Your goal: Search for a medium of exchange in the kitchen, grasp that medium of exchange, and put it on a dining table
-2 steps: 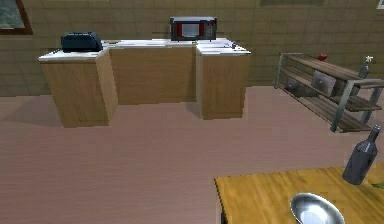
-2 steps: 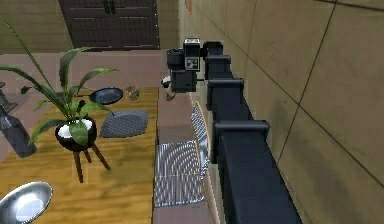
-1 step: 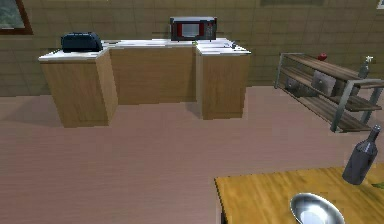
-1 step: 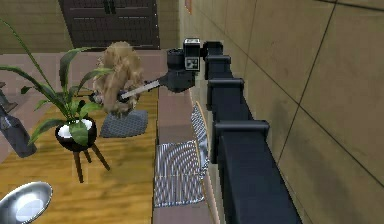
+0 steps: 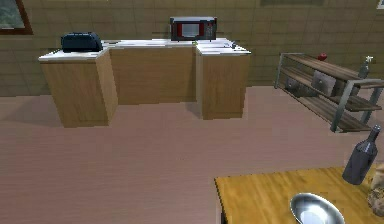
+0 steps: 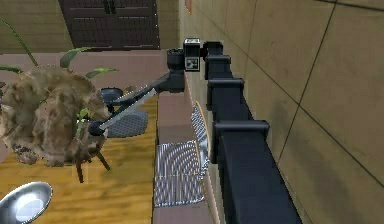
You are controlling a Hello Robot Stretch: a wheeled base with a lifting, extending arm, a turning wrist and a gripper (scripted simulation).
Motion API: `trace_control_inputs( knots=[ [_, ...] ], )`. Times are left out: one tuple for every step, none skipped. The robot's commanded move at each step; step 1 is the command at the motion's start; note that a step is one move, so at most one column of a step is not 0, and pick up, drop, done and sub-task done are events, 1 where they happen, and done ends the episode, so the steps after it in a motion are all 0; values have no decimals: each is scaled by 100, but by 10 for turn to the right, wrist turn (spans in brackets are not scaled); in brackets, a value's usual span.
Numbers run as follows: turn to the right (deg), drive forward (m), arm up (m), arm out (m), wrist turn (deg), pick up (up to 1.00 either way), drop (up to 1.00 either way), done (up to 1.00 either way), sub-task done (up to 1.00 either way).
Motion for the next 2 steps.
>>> trace_control_inputs(
  knots=[
    [0, 0, 0, 0, -360, 0, 0, 0, 0],
    [0, 0, 0, -34, 0, 0, 0, 0, 0]
  ],
)
